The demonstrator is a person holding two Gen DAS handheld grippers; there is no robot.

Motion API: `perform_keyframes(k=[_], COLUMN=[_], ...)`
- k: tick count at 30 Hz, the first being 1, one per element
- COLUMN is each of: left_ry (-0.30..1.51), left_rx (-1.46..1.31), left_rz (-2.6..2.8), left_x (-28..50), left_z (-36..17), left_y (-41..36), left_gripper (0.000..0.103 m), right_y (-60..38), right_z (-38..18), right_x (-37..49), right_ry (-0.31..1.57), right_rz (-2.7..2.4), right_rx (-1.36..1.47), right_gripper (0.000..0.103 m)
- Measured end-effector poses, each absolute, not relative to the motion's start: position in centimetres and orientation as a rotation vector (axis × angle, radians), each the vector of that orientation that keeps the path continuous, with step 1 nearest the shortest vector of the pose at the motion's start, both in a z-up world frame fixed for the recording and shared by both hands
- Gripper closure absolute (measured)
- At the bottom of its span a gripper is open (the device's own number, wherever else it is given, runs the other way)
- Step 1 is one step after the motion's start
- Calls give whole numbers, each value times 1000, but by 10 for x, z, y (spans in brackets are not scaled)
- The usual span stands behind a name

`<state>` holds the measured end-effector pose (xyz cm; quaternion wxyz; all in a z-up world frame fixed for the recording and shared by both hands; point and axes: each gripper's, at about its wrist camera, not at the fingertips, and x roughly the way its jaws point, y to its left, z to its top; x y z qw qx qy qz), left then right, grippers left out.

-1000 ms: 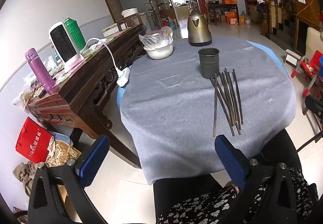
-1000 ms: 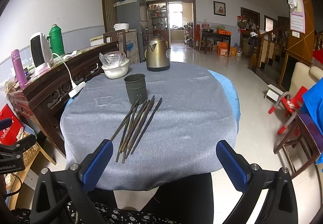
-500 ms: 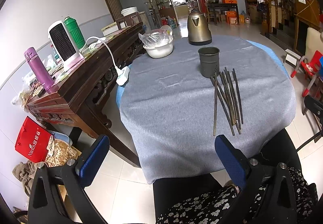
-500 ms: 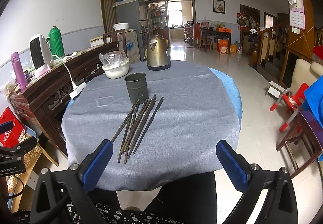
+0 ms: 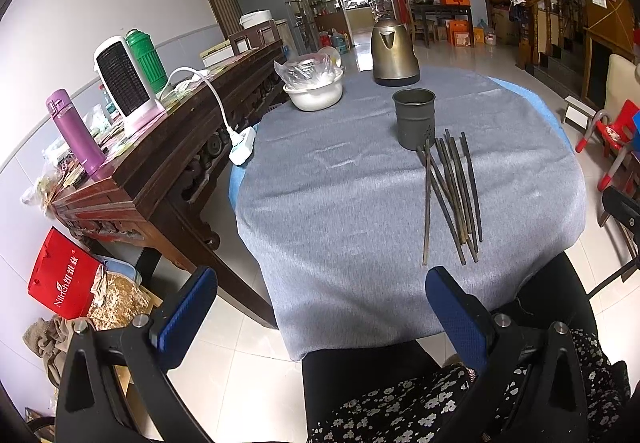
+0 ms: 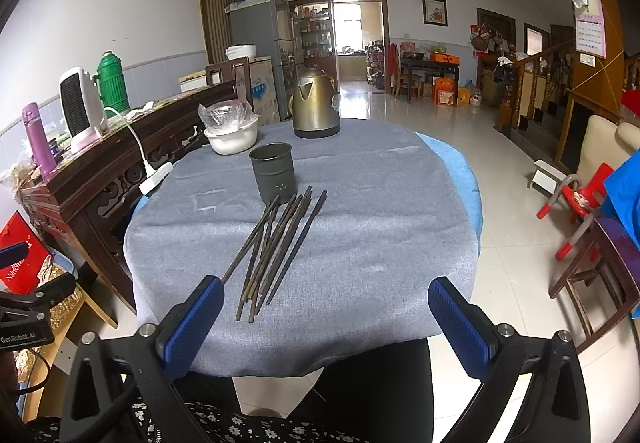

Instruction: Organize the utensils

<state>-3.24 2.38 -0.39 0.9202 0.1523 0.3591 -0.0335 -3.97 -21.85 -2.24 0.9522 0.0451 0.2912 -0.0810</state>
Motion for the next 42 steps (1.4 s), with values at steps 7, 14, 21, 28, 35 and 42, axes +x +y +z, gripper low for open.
perform_keyframes(k=[7, 14, 21, 28, 35, 42], left_ry=[745, 768, 797, 891, 980, 1046], left_rx=[322, 325, 298, 232, 204, 143], left_rz=[-78, -84, -124, -212, -303, -438], left_x=[-28, -16, 21, 87, 151, 198], left_z=[-6, -12, -18, -44, -75, -92], left_y=[21, 15, 6, -20, -49, -72], left_gripper=[0, 0, 0, 0, 18, 50], right_y=[-218, -222, -243, -292, -317, -325], right_z=[-25, -26, -32, -49, -86, -116], right_x=[-35, -20, 12, 72, 155, 236], right_ry=[599, 605, 677, 711, 798, 892], right_rz=[-149, -155, -143, -91, 25, 112], right_rx=[111, 80, 79, 217, 382, 502], right_gripper=[0, 0, 0, 0, 30, 63])
